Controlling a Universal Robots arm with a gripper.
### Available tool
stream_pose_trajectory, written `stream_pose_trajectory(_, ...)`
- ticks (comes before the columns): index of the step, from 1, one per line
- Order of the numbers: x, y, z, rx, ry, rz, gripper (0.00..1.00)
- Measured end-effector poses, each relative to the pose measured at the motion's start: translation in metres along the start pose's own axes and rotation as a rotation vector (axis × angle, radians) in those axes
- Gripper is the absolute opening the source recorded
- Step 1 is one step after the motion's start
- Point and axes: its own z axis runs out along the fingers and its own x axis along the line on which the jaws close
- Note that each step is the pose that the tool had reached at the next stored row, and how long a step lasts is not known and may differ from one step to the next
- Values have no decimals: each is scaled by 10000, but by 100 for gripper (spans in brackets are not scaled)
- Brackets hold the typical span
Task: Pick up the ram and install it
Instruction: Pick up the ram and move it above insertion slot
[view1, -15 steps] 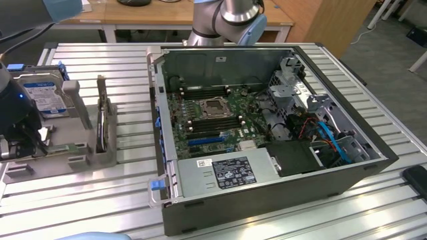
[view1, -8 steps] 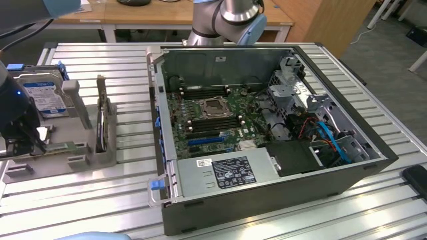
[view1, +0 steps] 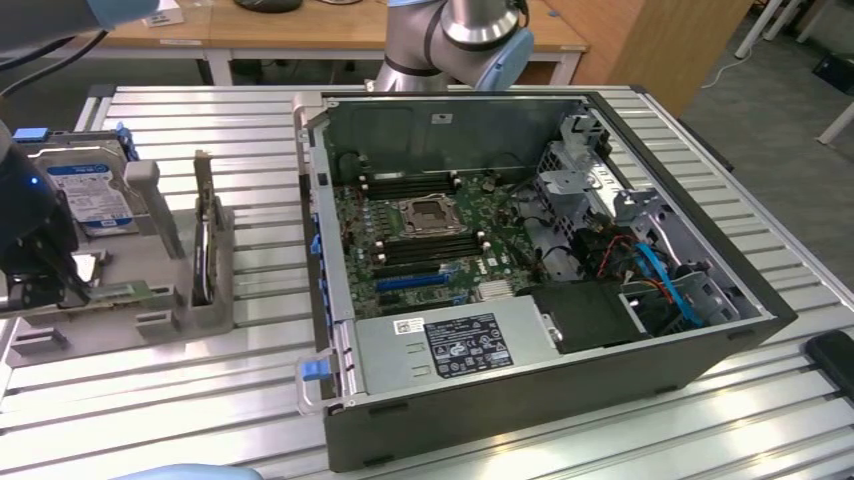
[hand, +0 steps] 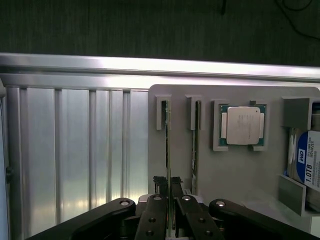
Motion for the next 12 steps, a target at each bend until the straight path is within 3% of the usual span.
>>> stream_pose_trajectory(12, -4, -4, -107, -33, 1, 97, 14)
